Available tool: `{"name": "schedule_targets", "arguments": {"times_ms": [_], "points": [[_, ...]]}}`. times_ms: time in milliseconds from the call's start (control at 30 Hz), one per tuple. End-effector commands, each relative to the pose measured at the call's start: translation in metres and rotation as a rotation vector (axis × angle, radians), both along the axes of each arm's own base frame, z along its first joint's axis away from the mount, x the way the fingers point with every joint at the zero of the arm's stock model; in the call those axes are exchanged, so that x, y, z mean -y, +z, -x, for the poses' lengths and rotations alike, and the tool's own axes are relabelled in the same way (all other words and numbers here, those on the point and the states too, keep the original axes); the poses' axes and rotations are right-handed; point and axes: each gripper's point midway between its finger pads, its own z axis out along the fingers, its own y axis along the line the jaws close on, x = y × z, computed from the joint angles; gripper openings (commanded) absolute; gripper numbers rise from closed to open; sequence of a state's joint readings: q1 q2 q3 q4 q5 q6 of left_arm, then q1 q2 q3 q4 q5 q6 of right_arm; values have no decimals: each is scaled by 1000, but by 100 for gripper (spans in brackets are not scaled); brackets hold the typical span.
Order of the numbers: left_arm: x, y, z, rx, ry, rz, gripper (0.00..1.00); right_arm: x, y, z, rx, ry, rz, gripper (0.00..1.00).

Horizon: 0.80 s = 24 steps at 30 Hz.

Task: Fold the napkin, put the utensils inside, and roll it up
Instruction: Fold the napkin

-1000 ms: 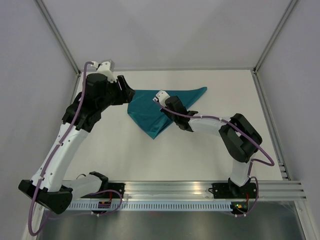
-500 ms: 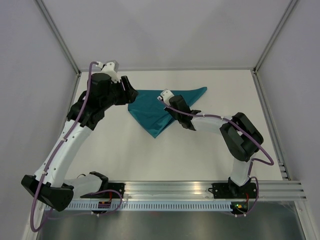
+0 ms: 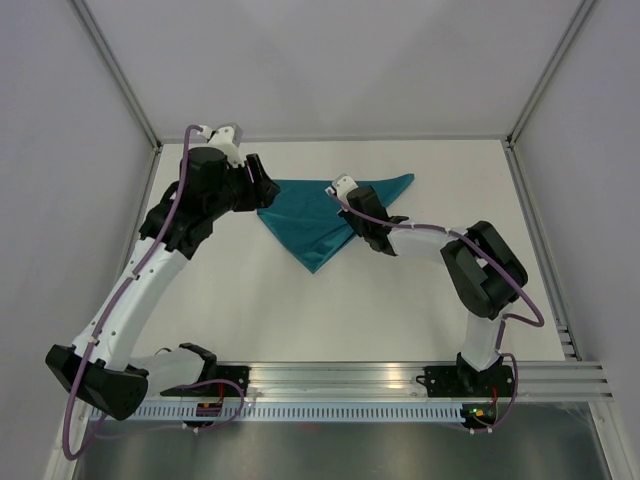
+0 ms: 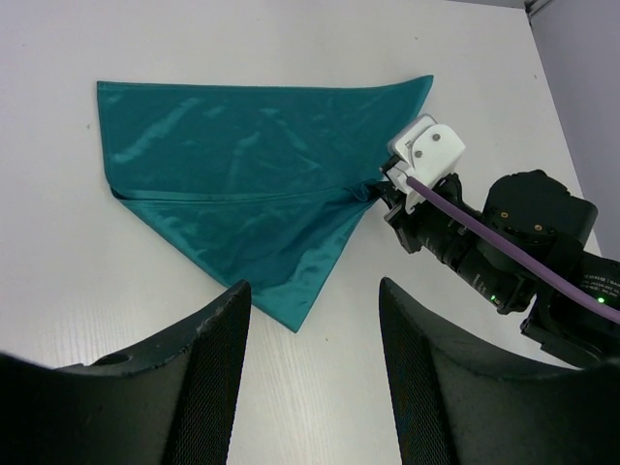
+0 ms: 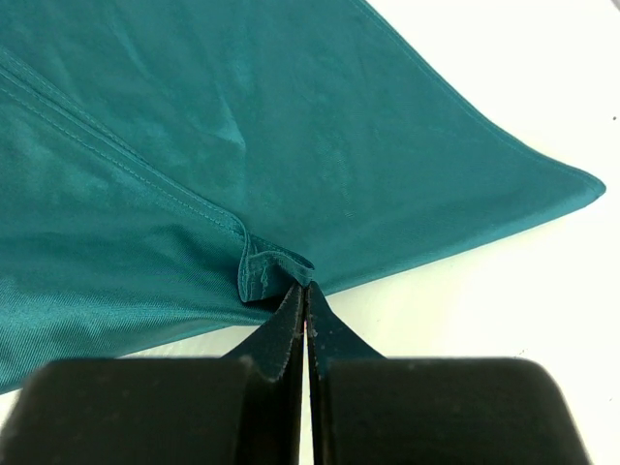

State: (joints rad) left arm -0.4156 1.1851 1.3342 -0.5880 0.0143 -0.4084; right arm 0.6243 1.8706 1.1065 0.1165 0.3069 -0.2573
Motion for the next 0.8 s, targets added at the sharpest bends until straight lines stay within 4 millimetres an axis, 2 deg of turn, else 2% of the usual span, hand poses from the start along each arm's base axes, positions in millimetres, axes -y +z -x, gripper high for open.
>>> {"name": "schedule_targets", "arguments": {"times_ms": [0, 100, 200, 300, 333, 433, 500, 633, 667, 700, 733, 767], "points": [[9, 5, -3, 10, -19, 55, 60, 3, -11, -1, -31, -14, 2, 1], [11, 0, -3, 1, -24, 55, 61, 3, -11, -3, -40, -15, -9, 1], [11, -3, -3, -4, -28, 56, 61, 2, -13, -5, -78, -24, -10, 7], [12, -5, -3, -5, -29, 57, 62, 3, -5, -10, -76, -33, -28, 30], [12, -5, -3, -5, -29, 57, 61, 3, 0, -14, -70, -38, -43, 43], [12, -5, -4, -1, -29, 59, 62, 7, 15, -23, -88, -48, -78, 59], [13, -6, -4, -3, -33, 61, 62, 12, 32, -35, -91, -66, -115, 64], [15, -11, -4, -11, -37, 63, 63, 29, 60, -61, -133, -141, -233, 67], [15, -12, -5, -8, -38, 67, 63, 50, 55, -73, -167, -217, -285, 67], [15, -17, -5, -16, -36, 67, 63, 53, 54, -78, -200, -209, -326, 67], [16, -18, -5, -17, -39, 71, 62, 61, 62, -86, -224, -248, -384, 67], [17, -20, -5, -19, -43, 74, 63, 86, 51, -97, -261, -307, -422, 67]]}}
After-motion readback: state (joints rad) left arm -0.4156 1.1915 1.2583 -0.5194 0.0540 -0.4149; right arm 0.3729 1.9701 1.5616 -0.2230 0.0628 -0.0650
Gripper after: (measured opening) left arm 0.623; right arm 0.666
